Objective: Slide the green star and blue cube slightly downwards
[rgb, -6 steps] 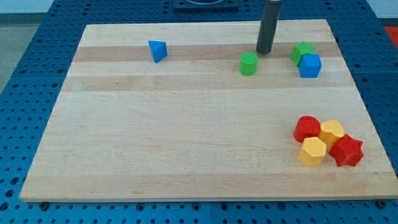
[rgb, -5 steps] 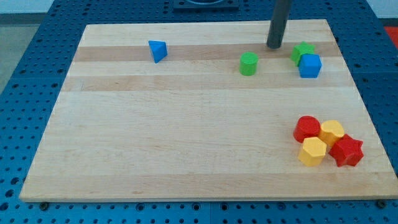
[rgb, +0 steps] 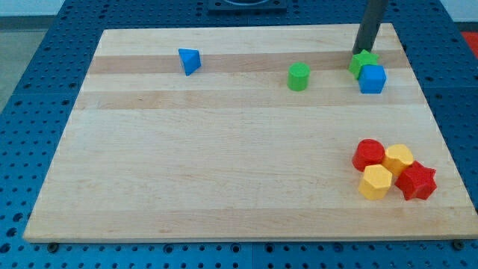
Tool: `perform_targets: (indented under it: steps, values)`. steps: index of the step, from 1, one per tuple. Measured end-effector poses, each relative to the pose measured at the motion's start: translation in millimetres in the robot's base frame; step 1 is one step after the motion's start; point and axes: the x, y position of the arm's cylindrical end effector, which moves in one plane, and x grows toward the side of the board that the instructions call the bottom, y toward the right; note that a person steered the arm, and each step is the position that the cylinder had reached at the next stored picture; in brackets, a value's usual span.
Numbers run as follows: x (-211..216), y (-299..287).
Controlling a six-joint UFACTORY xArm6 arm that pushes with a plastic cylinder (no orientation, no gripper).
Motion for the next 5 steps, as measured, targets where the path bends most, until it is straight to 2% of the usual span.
perform_targets:
  steps: [4,5]
  values:
    - [51.4,0.0]
    - [52.9,0.0]
